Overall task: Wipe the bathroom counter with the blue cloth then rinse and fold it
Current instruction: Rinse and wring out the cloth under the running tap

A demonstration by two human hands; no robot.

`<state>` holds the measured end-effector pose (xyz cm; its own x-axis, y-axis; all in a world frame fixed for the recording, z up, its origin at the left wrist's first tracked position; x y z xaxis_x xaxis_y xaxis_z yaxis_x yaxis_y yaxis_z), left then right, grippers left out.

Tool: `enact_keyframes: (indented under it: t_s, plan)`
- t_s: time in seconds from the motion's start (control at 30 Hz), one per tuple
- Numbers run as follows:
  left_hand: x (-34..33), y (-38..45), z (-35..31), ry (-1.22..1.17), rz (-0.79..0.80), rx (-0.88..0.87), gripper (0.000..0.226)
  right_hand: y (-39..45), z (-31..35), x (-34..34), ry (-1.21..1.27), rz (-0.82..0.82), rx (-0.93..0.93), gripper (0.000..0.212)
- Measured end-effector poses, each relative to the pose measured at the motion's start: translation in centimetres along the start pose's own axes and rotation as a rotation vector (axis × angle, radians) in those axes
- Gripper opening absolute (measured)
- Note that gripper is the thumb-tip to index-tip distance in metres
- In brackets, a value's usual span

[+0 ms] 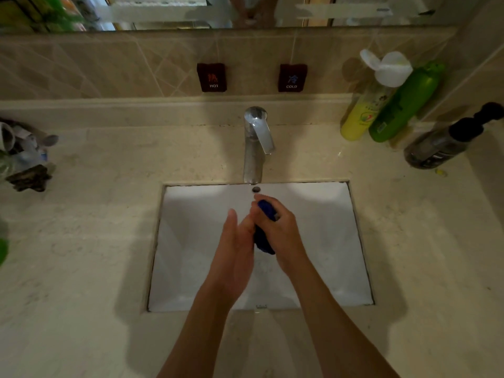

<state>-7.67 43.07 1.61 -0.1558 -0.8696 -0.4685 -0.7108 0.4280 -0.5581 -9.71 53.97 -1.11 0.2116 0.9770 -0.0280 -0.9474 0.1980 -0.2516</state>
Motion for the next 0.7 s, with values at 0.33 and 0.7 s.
enact_keyframes:
  t_s: [0.33,0.7]
  plan:
    - [2.0,1.9,0.1,-0.261,0.168,0.519,0.076,1.6,1.5,2.5,0.429,0.417,0.001,0.016]
    - [2.2,3.7,-0.3,-0.084,0.383,0.513,0.051,3.0,2.4,2.4,-0.008,0.681,-0.075,0.015]
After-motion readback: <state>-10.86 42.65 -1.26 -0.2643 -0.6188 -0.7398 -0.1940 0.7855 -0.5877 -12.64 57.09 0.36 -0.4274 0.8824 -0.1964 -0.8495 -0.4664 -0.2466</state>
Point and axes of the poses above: each hand's wrist, its own y-axis towards the middle knuckle, its own x-axis out of the back of the hand, z = x × y, the point moved 1 cm from there along y, towards the middle knuckle, and after that the axes turned 9 degrees about x, right-handed, at the moved point
